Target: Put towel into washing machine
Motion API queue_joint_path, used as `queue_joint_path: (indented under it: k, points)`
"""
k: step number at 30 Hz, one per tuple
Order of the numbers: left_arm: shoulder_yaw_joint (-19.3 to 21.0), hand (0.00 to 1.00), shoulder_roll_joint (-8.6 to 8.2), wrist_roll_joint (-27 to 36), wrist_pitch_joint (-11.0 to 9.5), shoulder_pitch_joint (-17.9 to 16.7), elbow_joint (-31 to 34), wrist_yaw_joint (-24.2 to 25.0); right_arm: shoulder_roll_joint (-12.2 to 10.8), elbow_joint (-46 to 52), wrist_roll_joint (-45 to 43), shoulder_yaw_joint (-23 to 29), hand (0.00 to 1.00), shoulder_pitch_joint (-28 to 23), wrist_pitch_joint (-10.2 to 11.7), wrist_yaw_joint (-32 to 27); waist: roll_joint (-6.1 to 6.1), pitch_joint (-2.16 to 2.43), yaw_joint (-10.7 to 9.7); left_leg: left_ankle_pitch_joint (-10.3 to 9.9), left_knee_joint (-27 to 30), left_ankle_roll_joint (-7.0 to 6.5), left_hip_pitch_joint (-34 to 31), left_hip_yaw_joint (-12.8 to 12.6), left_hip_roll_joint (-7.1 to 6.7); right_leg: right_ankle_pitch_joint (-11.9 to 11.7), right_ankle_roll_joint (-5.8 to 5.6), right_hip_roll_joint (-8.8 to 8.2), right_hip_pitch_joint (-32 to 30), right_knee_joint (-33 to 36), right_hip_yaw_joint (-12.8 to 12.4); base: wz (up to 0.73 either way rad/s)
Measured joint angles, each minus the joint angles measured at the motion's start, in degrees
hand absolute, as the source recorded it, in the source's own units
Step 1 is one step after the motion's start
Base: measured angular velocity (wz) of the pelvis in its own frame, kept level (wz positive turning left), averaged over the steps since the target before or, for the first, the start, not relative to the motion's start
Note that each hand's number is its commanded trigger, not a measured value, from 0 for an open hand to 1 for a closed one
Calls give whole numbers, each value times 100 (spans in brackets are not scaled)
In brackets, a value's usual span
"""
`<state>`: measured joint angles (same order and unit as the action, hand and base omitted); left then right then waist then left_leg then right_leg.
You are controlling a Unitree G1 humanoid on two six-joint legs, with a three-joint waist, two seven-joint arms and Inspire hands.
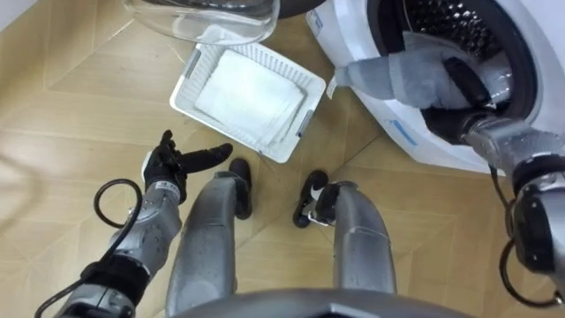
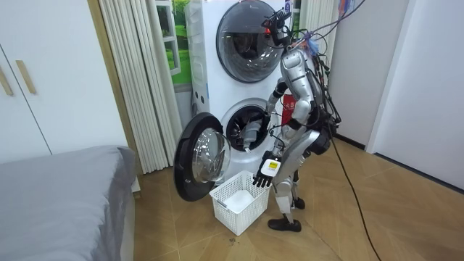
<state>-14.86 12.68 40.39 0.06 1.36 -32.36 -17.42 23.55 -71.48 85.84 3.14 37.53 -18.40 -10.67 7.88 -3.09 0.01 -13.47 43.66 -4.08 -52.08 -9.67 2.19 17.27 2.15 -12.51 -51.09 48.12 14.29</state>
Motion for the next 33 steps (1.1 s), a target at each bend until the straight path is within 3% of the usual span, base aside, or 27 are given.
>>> queue_joint_path:
  k: [5, 7, 10, 12, 17, 23, 29, 33]
  points:
    - [69, 0, -39, -142, -50, -160, 350, -270, 53, 2, 215, 503, 0, 321, 2, -516, -3, 2, -194, -56, 121, -129, -89, -42, -108, 12, -122, -125, -111, 135, -47, 5]
    - [58, 0, -98, -378, -72, -162, 353, -455, 183, 9, 437, 832, 0, 432, 39, -862, -7, 4, -289, -117, 246, -224, -102, -88, -181, 82, -207, -248, -149, 303, -86, 9]
    - [61, 0, -178, -538, -145, -153, 352, -528, 264, 13, 466, 956, 0, 488, 363, -1270, -34, 5, -251, -172, 331, -280, -142, -130, -208, 118, -268, -279, -198, 375, -151, 0]
    - [70, 0, -205, -573, -145, -151, 353, -583, 264, 19, 463, 1025, 0, 492, 458, -1481, -46, 5, -251, -189, 364, -307, -142, -131, -227, 134, -294, -321, -189, 423, -143, 8]
    - [-7, 0, -383, -621, -185, -165, 358, -524, 264, 146, 515, 1451, 0, 617, 858, -2038, -295, 14, -239, -210, 372, -365, -133, -144, -299, 190, -361, -415, -163, 502, -152, 9]
    - [-11, 0, -425, -638, -312, -101, 356, -268, 264, 229, 721, 1451, 0, 614, 1290, -2500, -394, 15, -160, -202, 318, -378, -54, -157, -297, 183, -377, -417, -66, 441, -123, 0]
    - [-36, 0, -456, -747, -473, -68, 309, -76, 261, 229, 724, 1450, 0, 534, 1483, -2746, -538, 14, -92, -193, 28, -390, 316, -246, -316, 145, -430, -405, 265, 190, -129, -1]
    - [-74, 0, -482, -749, -532, 87, 65, -4, 251, 230, 723, 1448, 0, 377, 1655, -2790, -565, 17, -20, -192, -108, -392, 496, -275, -334, 144, -451, -417, 430, 92, -109, 0]
